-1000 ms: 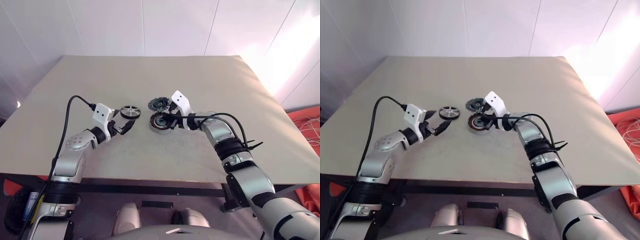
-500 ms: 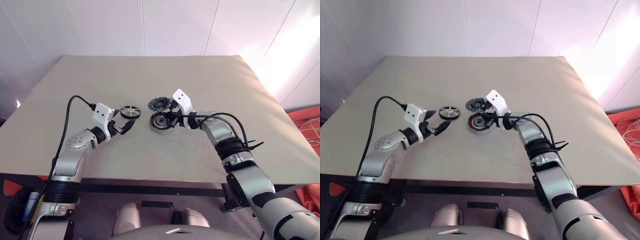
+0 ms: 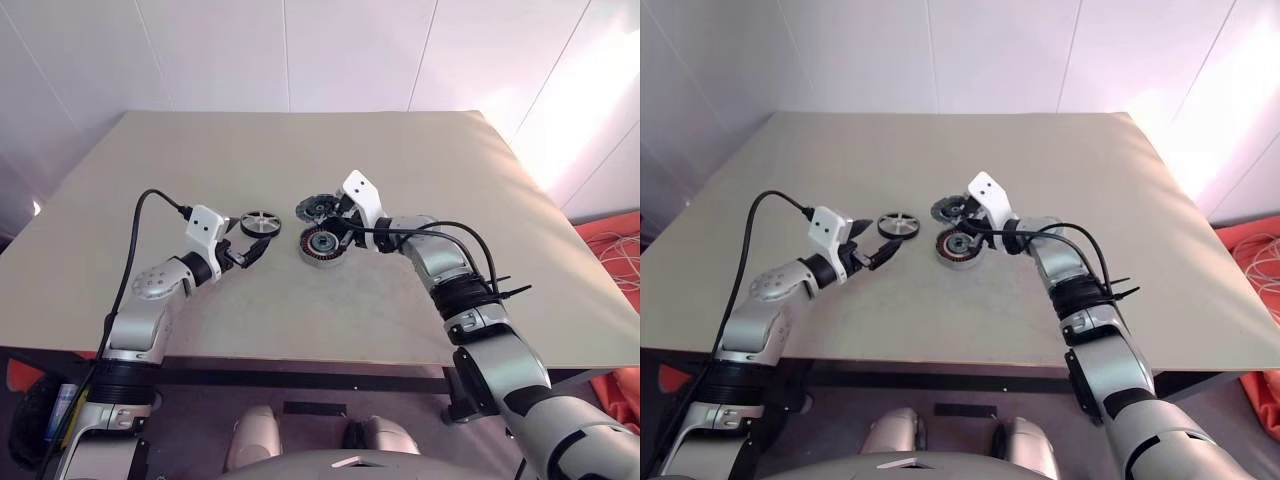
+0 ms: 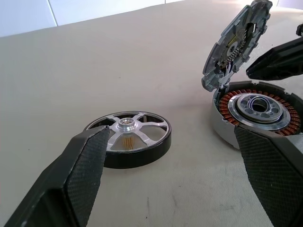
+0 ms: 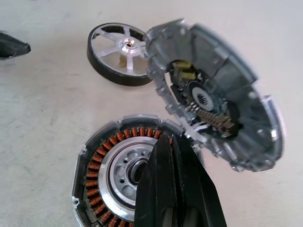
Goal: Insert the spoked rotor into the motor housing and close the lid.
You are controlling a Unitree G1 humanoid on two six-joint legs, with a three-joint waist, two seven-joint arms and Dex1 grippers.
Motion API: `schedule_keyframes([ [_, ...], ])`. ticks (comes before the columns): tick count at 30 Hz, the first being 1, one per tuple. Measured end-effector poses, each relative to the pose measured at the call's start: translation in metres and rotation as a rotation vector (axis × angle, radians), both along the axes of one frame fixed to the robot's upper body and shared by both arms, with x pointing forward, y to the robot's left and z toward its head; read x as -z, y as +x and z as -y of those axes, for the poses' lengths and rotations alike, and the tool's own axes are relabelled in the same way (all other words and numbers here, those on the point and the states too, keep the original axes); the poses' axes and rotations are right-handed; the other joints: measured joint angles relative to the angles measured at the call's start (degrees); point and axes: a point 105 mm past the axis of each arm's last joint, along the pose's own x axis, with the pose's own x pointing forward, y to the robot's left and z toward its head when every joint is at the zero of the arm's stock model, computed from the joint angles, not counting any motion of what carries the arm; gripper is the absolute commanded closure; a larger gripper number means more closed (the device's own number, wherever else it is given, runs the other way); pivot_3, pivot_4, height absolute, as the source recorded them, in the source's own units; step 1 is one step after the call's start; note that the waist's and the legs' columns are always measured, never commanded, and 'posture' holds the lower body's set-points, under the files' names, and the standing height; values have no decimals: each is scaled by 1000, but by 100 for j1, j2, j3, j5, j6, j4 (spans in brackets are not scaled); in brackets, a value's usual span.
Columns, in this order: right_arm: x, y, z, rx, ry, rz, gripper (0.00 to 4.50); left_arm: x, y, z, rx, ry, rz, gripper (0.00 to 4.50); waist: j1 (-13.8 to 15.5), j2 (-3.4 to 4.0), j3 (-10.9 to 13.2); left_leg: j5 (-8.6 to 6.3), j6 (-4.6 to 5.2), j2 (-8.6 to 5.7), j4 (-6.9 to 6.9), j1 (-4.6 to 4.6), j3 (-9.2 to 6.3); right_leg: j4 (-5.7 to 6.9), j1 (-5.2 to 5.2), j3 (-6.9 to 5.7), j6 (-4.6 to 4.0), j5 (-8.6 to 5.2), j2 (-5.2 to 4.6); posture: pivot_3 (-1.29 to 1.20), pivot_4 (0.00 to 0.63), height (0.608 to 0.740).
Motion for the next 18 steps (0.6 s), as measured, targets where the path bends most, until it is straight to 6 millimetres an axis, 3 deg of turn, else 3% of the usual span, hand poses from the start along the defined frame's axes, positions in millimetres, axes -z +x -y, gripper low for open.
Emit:
schedule_keyframes([
  [18, 17, 0, 2, 26, -16, -46, 4474, 0, 0, -1, -7, 12, 1, 0, -1, 0, 0, 0, -1, 0, 0, 1, 0, 0, 1, 0, 0, 0, 0, 0, 0, 740],
])
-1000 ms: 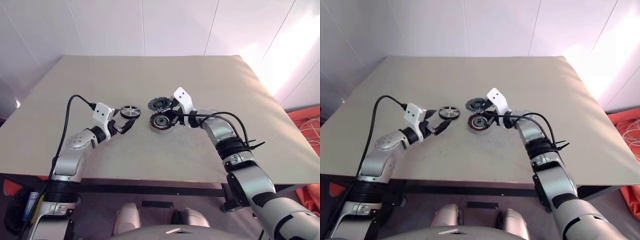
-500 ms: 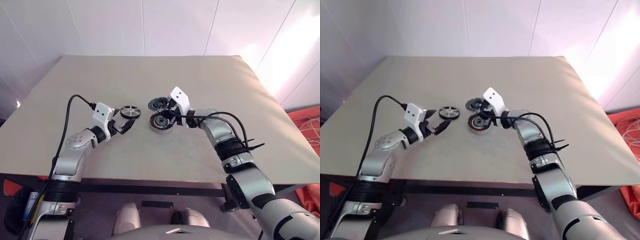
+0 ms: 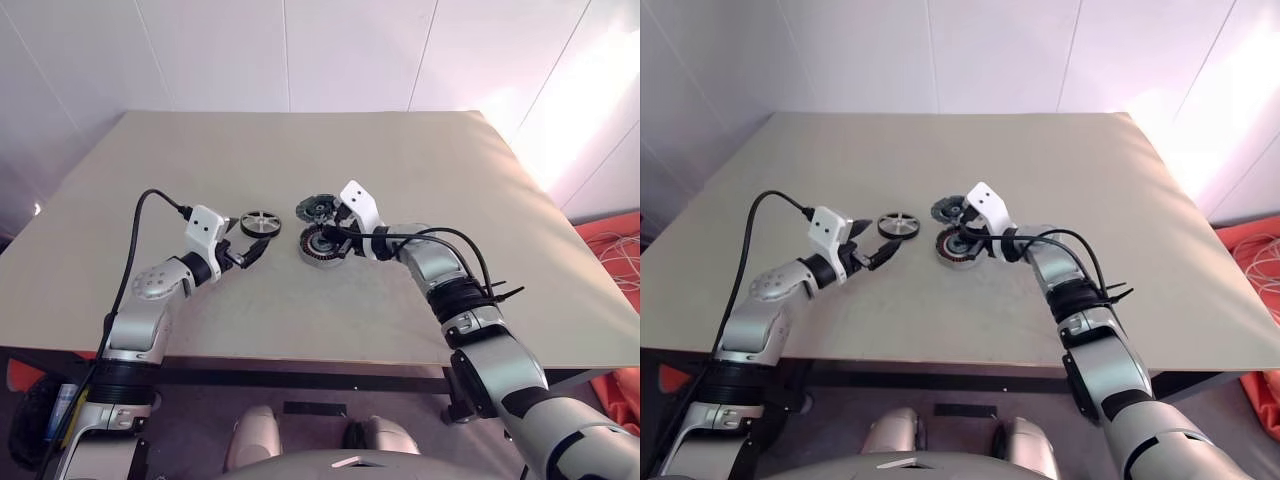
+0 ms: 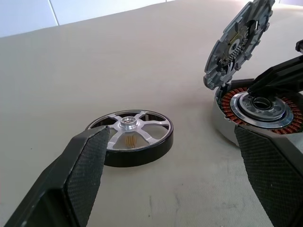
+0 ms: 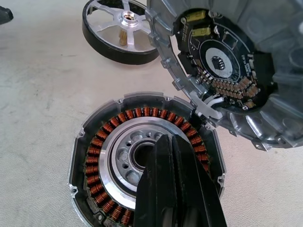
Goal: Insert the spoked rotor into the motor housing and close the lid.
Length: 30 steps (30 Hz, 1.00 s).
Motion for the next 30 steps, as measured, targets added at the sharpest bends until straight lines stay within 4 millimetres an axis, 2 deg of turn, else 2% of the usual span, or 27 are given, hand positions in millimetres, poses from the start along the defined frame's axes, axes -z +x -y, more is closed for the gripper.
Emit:
schedule_keyframes([
  [13, 0, 0, -2, 0, 25, -6, 4474, -1, 0, 0, -2, 2, 8, 0, -1, 0, 0, -1, 1, 0, 0, 2, 0, 1, 1, 0, 0, 0, 0, 0, 0, 740],
  [19, -19, -4, -13, -53, 87, 12, 4474, -1, 0, 0, -2, 4, 9, 0, 0, 0, 0, -1, 2, 0, 0, -1, 0, 1, -1, 0, 0, 0, 0, 0, 0, 740],
  [22, -22, -5, -15, -62, 90, 16, 4474, -1, 0, -1, -2, 5, 9, 0, 1, 0, 0, -1, 1, 0, 0, 1, 0, 1, 0, 0, 0, 0, 0, 0, 0, 740],
  [25, -18, -7, -14, -62, 87, 9, 4474, -1, 0, -1, -2, 5, 9, 0, 1, 0, 0, -1, 1, 0, 0, 1, 0, 1, 1, 0, 1, 0, 0, 0, 0, 740],
  [30, 4, -9, -8, -37, 56, -45, 4474, -1, 0, -1, 1, 7, 9, 0, 3, 0, 0, 0, -1, 0, 0, 0, 0, 0, 1, 0, 0, 0, 0, 0, 0, 740],
])
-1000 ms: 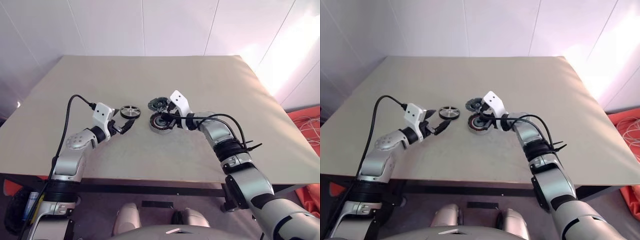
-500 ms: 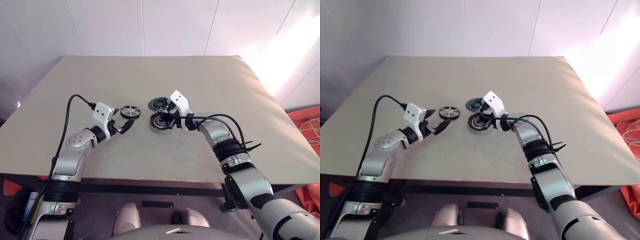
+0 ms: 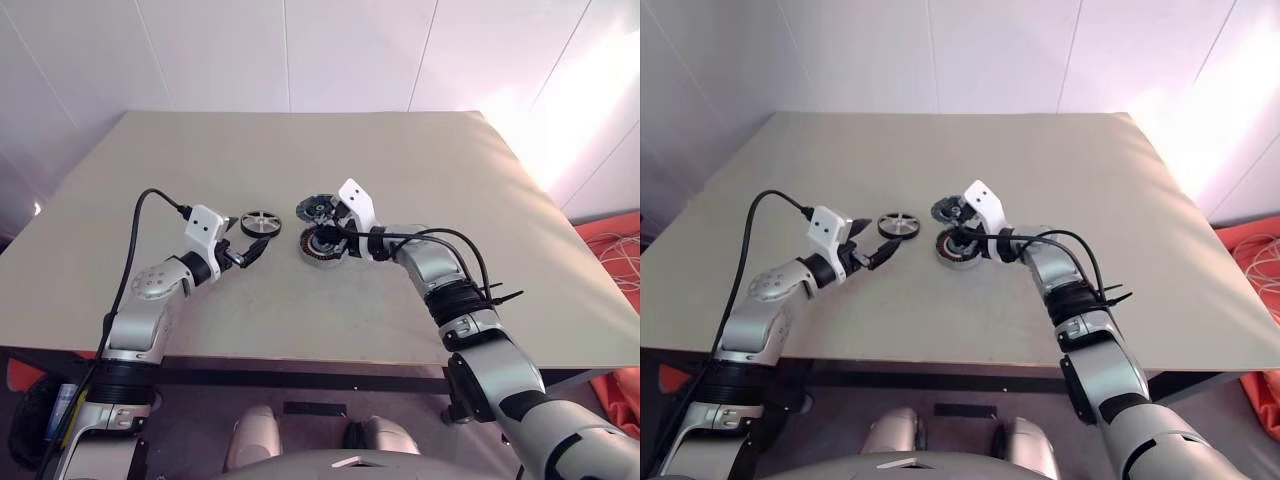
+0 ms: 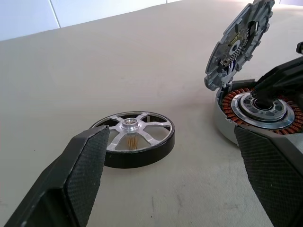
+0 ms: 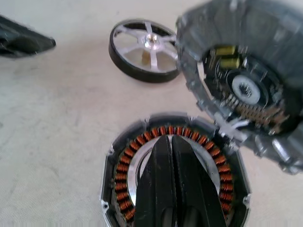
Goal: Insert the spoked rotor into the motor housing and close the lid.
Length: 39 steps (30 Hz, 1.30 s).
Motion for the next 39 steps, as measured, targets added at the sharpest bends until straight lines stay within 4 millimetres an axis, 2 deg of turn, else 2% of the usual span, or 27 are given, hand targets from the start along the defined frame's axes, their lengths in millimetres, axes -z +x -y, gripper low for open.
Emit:
schedule_keyframes([
  [10, 1, 0, 0, -3, 1, 5, 4474, 0, 0, 0, 1, 2, 0, 0, -2, 0, 0, -1, 2, 0, 0, 4, 0, 0, 4, 0, 1, 0, 0, 0, 0, 740],
  [13, -5, 0, 2, -5, 26, 1, 4474, -1, 0, -2, -9, -8, -1, 0, -1, 0, 0, -1, 1, 0, 0, 0, 0, 0, 0, 0, 0, 0, 0, 0, 0, 740],
  [15, -18, 0, 5, -16, 43, 32, 4474, -1, 2, -10, -53, -33, -21, 0, -1, 0, 0, 0, 0, 0, 0, -1, 0, 0, 0, 0, 0, 0, 0, 0, 0, 740],
  [19, -40, -4, 18, -70, 30, 105, 4474, 10, 7, -39, -243, -53, -146, 0, -2, -1, 0, -1, 2, -1, 0, 1, 0, 1, 2, 0, 0, 0, 0, 0, 0, 740],
  [23, -42, -9, 29, -83, 27, 112, 4474, 21, 3, -51, -296, -61, -241, 0, 18, -1, 0, -1, 4, -2, 0, 0, 0, -1, 0, 0, 8, -4, 0, 0, 0, 740],
  [27, -44, -10, 33, -76, 30, 116, 4474, 25, 1, -47, -286, -103, -281, 0, 19, -1, 0, -1, 4, -1, 0, 1, 0, -1, 1, 0, 13, -7, 0, 0, 0, 740],
  [33, -45, -7, 38, -41, 35, 117, 4474, 24, 6, -26, -253, -247, -329, 0, 29, -1, 0, -1, 4, -2, 1, -1, -1, -1, 1, 0, 2, -1, 0, 0, 0, 740],
  [36, -46, -6, 38, -30, 39, 118, 4500, 19, 14, -21, -269, -325, -329, 604, 28, -1, 0, -1, 5, -4, 1, -2, -1, -3, 1, 0, 3, -1, 0, 0, 0, 740],
  [38, -46, -5, 37, -26, 41, 120, 4500, 21, 19, -19, -288, -373, -344, 1207, 29, -1, 0, -1, 6, -4, 1, -2, -1, -5, 1, 0, 7, -4, 0, 0, 0, 740],
  [39, -46, -5, 37, -25, 42, 121, 4500, 22, 20, -20, -296, -392, -352, 1207, 28, -2, 0, -1, 7, -4, 1, -3, -1, -6, 0, 0, 11, -6, 1, 0, 0, 740],
])
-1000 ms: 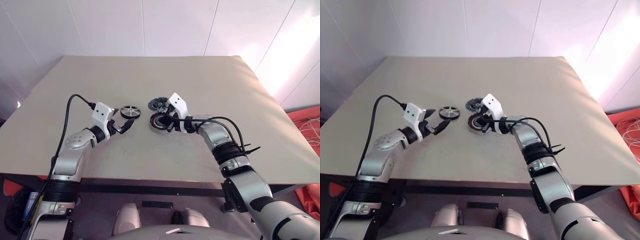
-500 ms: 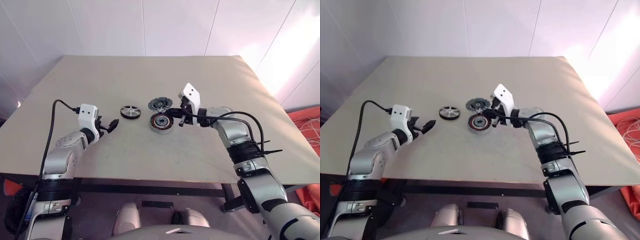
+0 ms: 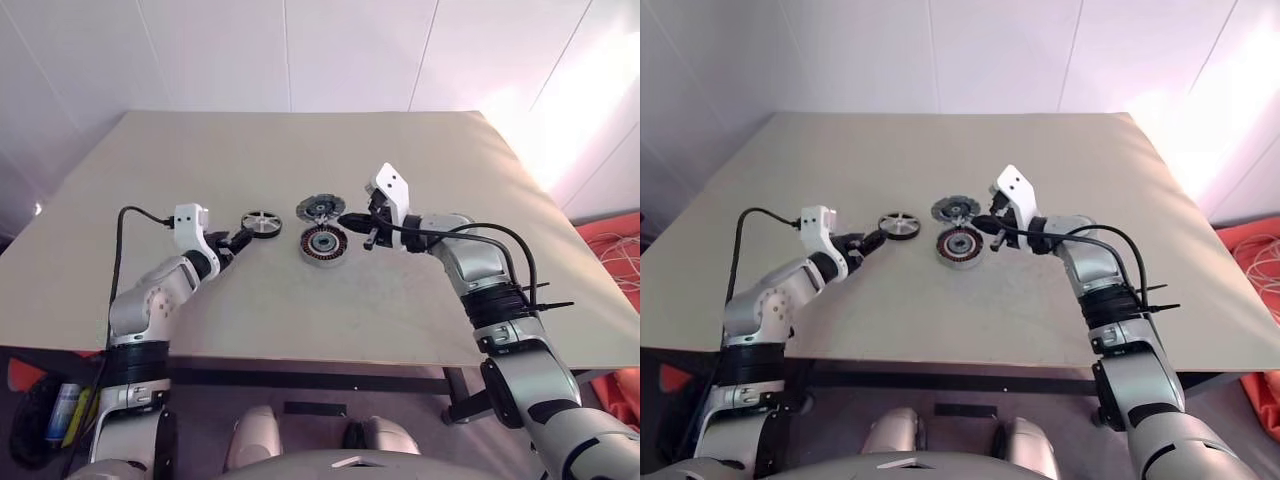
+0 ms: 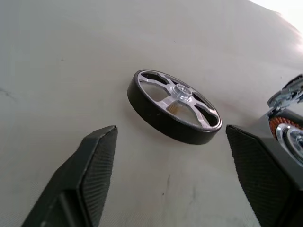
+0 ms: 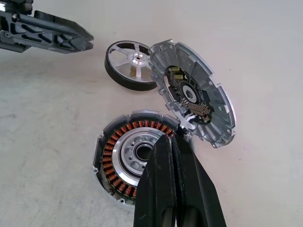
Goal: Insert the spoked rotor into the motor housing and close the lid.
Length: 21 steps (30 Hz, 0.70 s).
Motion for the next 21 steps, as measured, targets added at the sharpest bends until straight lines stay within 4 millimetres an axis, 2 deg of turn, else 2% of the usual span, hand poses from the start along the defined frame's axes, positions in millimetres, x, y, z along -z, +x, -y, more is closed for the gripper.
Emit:
schedule_keyframes([
  [8, -1, 1, 0, 7, 6, 17, 4500, 7, 16, -4, -82, -227, -94, 1207, 9, -1, 1, -1, 3, -3, 0, -3, 0, -3, -1, 0, 7, -4, -2, 0, 0, 740],
  [21, -2, 2, 1, 17, 11, 24, 4500, 17, 27, 18, -81, -426, -197, 1207, 20, -2, 2, 1, 14, -3, 0, -8, -1, -6, -3, -1, 7, -4, -1, 0, 0, 740],
])
